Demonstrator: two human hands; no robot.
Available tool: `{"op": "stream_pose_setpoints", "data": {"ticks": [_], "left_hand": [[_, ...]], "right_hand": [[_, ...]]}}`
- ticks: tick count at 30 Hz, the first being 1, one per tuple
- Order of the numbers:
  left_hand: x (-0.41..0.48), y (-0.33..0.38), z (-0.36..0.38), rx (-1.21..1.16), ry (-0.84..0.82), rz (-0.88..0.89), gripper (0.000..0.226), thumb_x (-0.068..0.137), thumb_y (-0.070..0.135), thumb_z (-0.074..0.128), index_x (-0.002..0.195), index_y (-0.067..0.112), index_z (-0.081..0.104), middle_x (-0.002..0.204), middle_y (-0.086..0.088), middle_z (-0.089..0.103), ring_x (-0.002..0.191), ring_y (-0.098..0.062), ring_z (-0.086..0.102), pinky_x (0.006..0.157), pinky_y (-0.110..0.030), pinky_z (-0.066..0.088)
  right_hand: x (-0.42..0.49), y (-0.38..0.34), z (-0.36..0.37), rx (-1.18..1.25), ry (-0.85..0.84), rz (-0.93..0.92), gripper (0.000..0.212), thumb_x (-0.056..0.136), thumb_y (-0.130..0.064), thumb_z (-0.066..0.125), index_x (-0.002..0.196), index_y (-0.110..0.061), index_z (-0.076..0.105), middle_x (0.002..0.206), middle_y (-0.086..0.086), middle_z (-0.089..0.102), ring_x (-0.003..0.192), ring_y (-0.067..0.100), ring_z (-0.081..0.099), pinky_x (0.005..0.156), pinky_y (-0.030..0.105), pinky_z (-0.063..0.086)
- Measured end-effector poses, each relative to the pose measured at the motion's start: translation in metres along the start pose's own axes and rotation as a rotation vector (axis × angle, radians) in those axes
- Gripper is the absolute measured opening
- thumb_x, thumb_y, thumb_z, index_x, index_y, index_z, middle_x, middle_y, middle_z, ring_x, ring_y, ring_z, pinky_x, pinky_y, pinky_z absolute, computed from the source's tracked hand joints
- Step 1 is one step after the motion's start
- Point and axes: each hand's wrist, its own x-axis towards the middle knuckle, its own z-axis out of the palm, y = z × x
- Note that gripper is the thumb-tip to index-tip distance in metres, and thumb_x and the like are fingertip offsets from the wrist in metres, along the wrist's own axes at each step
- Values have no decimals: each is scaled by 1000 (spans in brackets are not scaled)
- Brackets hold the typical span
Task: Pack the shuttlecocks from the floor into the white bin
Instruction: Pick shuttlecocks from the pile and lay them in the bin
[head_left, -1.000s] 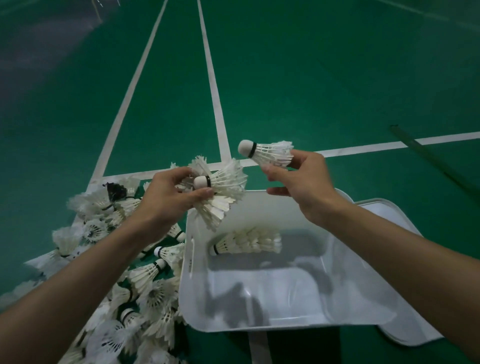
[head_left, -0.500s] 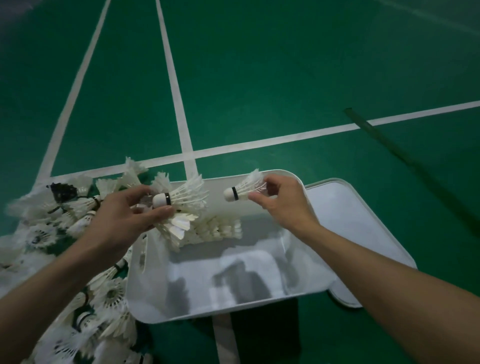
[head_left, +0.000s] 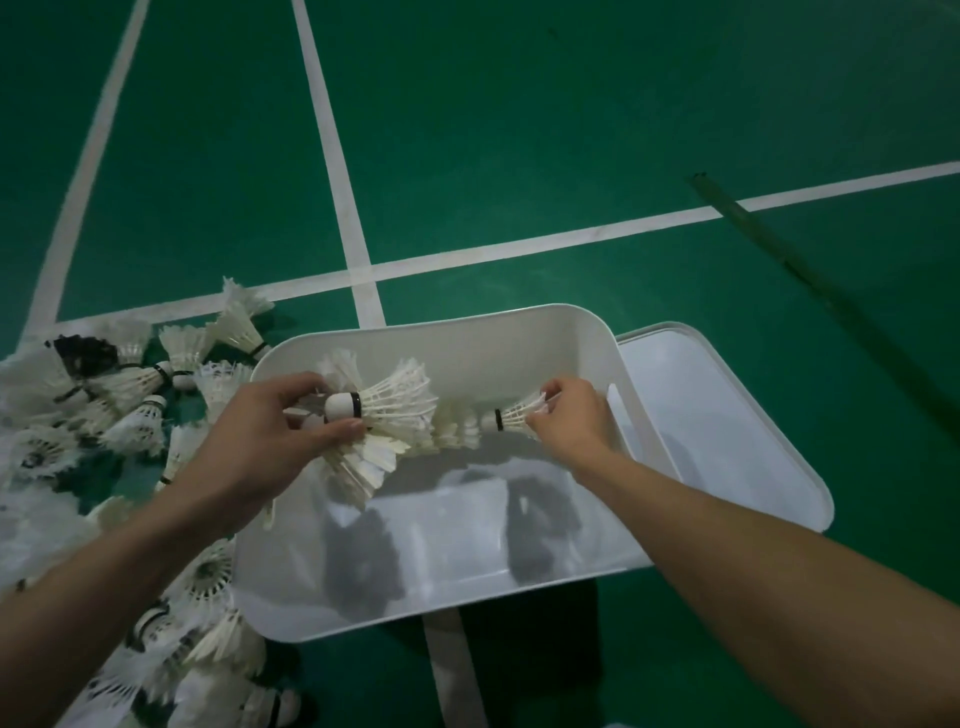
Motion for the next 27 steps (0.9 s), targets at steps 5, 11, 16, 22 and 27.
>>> {"op": "stream_pose_setpoints", "data": {"ticks": [5,11,16,22,27], "left_hand": [[7,-6,0,2,-3,-18,25,60,20,78,84,18,71,86,-8,71,84,-36,66,83,-47,53],[9,-13,3,97,-40,-30,23,66,16,82,86,19,70,90,-3,71,85,-30,68,82,-46,54],[11,-19,4,205,-42,-34,23,66,20,84,82,26,69,86,3,70,79,-21,69,71,-33,53],[16,-25,13,302,-89,-51,31,66,25,86,93,24,70,92,4,70,80,-15,68,79,-42,56],[18,-27,17,284,-108,-63,29,65,27,87,87,27,70,90,5,71,80,-16,68,79,-45,55]], "right_hand": [[6,-1,2,75,65,6,22,85,-7,59,104,-17,62,100,5,68,87,23,61,68,29,48],[17,-2,15,86,-42,28,23,86,-12,67,108,-17,61,98,4,66,88,22,59,70,25,41],[24,-2,40,306,-231,101,23,85,-1,67,100,-16,60,96,12,66,77,23,60,55,28,49],[25,-8,57,479,-299,187,24,86,4,62,87,-20,57,90,13,65,69,25,60,54,30,50],[24,-15,62,607,-339,226,29,83,11,57,85,-18,59,87,13,63,72,22,60,52,26,50]]}}
